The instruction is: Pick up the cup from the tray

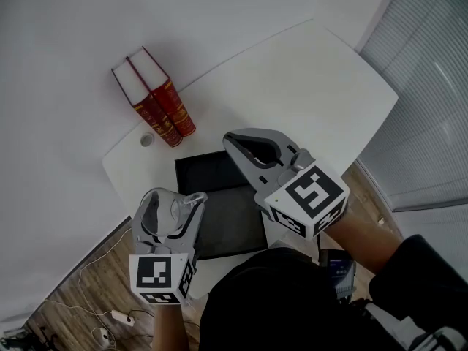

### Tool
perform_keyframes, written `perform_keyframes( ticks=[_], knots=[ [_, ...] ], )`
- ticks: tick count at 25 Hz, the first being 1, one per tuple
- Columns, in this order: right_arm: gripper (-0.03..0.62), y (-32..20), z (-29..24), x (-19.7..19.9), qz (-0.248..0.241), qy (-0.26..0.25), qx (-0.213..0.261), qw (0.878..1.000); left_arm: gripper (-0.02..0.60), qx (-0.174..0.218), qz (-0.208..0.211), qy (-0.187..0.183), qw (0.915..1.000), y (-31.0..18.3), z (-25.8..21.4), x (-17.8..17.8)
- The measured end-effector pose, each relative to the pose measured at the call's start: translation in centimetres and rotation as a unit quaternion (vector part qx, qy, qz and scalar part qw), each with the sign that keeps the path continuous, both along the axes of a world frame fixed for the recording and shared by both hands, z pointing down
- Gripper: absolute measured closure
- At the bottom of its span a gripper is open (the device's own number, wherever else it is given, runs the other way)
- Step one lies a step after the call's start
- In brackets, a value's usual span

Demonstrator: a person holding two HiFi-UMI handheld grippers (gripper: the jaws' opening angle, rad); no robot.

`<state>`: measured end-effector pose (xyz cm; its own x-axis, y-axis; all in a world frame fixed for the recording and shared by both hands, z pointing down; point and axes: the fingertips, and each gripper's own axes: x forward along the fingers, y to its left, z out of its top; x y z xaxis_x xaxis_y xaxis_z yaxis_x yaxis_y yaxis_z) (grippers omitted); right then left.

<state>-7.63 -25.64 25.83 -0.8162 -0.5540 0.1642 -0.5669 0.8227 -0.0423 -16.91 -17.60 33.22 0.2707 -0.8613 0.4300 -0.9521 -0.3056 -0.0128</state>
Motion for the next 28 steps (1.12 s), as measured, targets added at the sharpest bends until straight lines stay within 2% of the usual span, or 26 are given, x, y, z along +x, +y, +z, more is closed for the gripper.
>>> perform_keyframes(
  ticks=[8, 28],
  knots=[
    [0.58, 2.4, -1.0, 0.5, 0.003, -0.001, 0.014, 1.0, 0.198, 0.022, 0.0, -0.004, 0.9997, 2.3, -1.9, 0.3],
    [0.58, 11.5, -2.1, 1.1, 0.025, 0.0, 0.03, 0.999, 0.198, 0.043, 0.014, -0.011, 0.9989, 10.9, -3.7, 0.6]
  ],
)
